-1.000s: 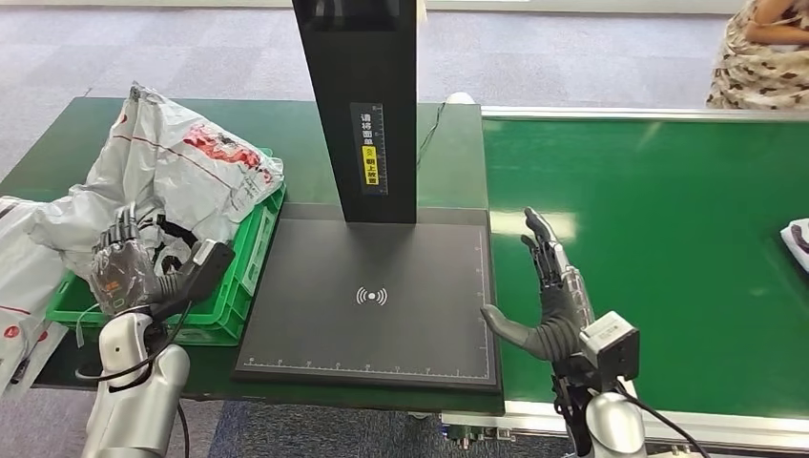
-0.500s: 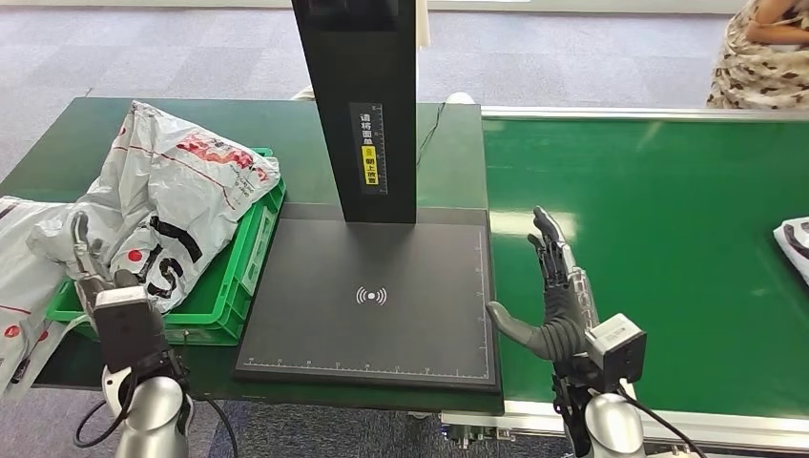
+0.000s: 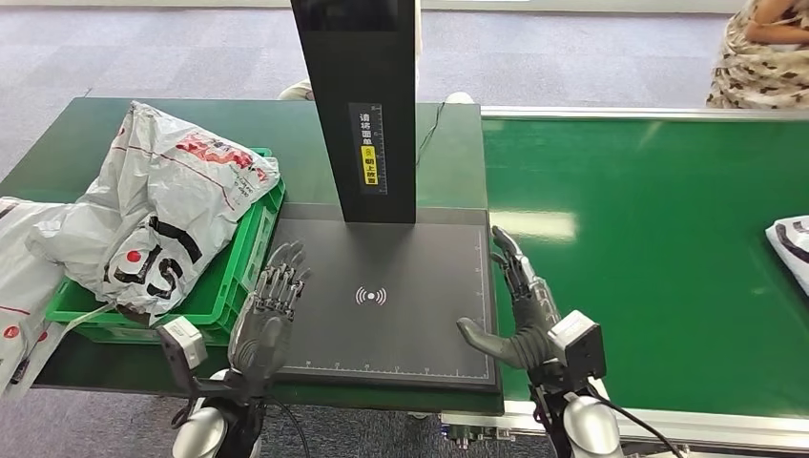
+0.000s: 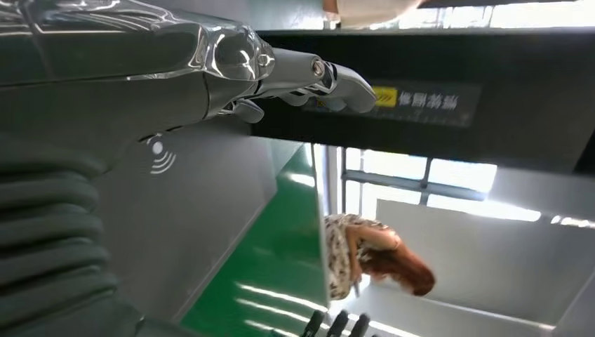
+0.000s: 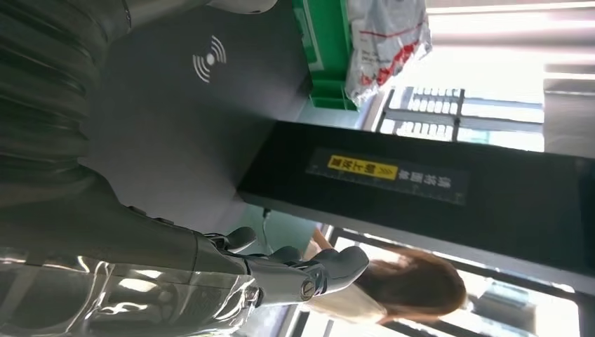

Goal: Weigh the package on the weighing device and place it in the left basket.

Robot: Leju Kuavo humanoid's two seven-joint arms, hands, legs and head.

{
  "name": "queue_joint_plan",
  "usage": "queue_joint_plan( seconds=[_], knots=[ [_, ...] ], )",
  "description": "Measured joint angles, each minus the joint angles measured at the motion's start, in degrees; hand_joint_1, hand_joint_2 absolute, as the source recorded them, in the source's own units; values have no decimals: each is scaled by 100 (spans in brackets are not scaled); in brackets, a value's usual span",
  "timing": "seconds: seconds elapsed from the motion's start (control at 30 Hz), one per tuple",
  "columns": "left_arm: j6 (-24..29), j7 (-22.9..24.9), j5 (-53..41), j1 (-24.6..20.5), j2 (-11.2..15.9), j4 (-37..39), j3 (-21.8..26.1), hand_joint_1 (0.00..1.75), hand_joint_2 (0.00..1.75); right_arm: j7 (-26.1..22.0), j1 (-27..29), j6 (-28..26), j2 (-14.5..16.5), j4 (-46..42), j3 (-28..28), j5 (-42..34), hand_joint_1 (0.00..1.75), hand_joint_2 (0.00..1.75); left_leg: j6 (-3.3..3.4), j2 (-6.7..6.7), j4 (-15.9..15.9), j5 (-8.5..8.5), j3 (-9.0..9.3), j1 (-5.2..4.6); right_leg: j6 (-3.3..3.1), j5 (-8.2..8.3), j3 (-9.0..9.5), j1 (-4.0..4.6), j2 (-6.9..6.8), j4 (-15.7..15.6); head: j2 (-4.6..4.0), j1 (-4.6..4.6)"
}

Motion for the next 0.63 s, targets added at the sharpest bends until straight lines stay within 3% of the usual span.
queue_joint_plan(
  seconds=[0.27,0.63],
  knots=[
    [179,-260,-399,109,28,36,-86,0,175,242,15,205,-30,241,182,-7,0,175,-1,0,-1,0,0,0,0,0,0,1,-1,1,0,1],
    [87,-366,-450,274,54,33,-80,0,175,67,-84,176,-73,550,223,-19,0,175,0,0,-1,0,0,0,0,0,1,0,-1,0,1,1]
  ],
)
